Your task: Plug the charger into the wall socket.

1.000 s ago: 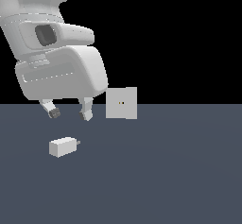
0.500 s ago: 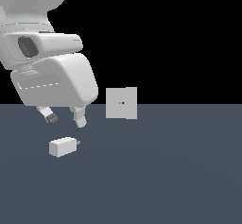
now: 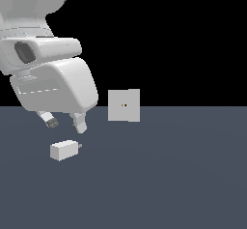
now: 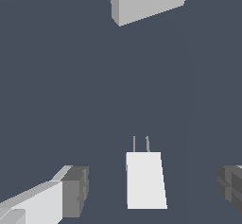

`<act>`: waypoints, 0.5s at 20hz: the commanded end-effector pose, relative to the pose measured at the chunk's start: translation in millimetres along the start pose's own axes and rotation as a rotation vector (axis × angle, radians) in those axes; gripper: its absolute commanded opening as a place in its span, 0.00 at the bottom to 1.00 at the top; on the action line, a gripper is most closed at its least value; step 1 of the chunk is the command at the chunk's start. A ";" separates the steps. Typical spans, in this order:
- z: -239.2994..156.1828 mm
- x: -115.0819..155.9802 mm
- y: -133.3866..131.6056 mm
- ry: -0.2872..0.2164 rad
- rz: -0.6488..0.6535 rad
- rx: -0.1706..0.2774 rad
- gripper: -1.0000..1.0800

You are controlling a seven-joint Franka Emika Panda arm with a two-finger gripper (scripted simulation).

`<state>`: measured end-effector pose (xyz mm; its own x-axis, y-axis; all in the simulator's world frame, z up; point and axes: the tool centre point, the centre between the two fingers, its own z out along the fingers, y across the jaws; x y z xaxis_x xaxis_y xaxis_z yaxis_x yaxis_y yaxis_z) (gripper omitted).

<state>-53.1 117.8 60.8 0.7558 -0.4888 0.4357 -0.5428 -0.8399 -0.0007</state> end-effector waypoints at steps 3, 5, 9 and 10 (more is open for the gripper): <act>9.5 -5.1 0.5 -0.001 0.000 -0.001 0.96; 17.2 -8.6 1.0 -0.001 0.001 -0.001 0.96; 33.3 -16.5 1.2 -0.002 0.003 -0.002 0.96; 36.2 -18.0 1.1 -0.002 0.003 -0.002 0.96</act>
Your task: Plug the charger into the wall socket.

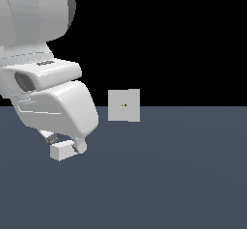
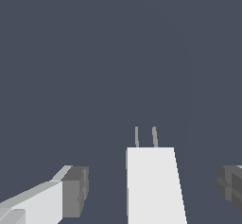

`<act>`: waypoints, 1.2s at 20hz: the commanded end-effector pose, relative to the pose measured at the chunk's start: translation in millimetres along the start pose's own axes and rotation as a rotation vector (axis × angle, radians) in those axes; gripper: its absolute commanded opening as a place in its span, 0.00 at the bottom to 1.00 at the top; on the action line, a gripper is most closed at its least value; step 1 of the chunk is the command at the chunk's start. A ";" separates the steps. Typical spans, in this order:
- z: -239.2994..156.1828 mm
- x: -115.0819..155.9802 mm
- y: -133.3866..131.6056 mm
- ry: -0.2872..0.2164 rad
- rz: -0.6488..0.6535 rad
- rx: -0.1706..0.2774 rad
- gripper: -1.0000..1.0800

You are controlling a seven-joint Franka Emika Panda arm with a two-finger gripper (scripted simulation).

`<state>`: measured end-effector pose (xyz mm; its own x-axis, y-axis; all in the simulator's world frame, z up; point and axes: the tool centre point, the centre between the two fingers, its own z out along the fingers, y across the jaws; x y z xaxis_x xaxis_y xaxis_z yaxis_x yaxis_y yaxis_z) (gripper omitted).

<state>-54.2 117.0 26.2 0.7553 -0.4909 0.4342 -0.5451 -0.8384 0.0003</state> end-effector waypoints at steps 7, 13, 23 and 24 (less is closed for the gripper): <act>13.4 -6.3 -0.4 0.000 0.001 0.000 0.00; 13.4 -6.3 -0.4 0.000 0.001 0.000 0.00; 11.2 0.1 4.7 0.001 -0.016 0.008 0.00; 10.7 2.1 6.0 0.001 -0.023 0.012 0.00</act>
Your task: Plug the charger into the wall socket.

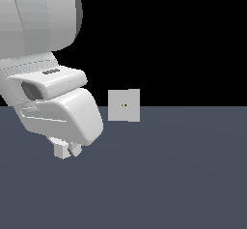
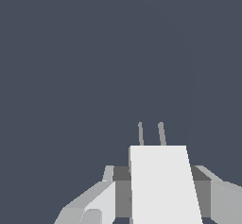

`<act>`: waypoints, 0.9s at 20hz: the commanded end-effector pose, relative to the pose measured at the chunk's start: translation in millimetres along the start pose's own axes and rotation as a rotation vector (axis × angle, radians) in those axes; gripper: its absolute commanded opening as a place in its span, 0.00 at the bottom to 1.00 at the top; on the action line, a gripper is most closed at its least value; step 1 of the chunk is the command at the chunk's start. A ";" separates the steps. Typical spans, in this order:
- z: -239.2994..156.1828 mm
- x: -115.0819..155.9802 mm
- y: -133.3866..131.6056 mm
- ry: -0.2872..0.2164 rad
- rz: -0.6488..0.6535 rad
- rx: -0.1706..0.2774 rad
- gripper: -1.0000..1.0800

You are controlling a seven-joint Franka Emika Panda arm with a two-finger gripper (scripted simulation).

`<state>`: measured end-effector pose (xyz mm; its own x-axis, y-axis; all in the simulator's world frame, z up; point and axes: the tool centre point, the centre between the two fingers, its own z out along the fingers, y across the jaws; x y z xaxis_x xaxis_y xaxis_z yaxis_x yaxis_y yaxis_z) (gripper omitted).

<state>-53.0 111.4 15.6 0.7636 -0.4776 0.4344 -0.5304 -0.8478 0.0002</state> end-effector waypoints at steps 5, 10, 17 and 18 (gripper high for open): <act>-4.5 17.7 11.1 0.002 -0.057 0.028 0.00; -9.1 38.2 22.0 0.005 -0.122 0.060 0.00; -15.5 69.7 35.1 0.008 -0.217 0.105 0.00; -16.3 73.9 36.5 0.009 -0.229 0.111 0.00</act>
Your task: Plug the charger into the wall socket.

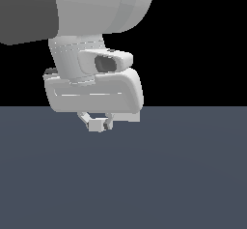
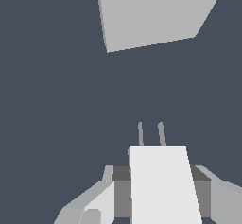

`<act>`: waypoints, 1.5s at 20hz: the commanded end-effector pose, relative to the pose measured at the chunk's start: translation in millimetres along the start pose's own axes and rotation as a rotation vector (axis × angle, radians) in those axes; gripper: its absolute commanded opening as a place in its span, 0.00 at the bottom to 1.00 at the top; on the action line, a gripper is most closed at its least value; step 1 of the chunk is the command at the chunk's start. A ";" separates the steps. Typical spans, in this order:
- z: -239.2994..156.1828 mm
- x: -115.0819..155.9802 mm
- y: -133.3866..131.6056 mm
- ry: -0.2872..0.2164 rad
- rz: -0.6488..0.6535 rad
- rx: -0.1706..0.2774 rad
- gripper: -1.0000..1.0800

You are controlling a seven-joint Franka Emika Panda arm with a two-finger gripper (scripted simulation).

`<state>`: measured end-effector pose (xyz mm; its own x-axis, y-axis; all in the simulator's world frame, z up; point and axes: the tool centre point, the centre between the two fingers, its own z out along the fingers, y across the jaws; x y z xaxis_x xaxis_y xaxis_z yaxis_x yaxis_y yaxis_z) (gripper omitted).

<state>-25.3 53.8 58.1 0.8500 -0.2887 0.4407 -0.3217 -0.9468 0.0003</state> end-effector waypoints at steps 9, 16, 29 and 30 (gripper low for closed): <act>-8.1 35.4 18.3 0.003 -0.111 0.054 0.00; -11.2 53.7 25.8 0.001 -0.167 0.082 0.00; -12.6 70.0 31.5 -0.004 -0.220 0.108 0.00; -12.5 70.3 31.6 -0.005 -0.221 0.109 0.00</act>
<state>18.5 5.3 99.9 0.8963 -0.0765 0.4368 -0.0850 -0.9964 -0.0001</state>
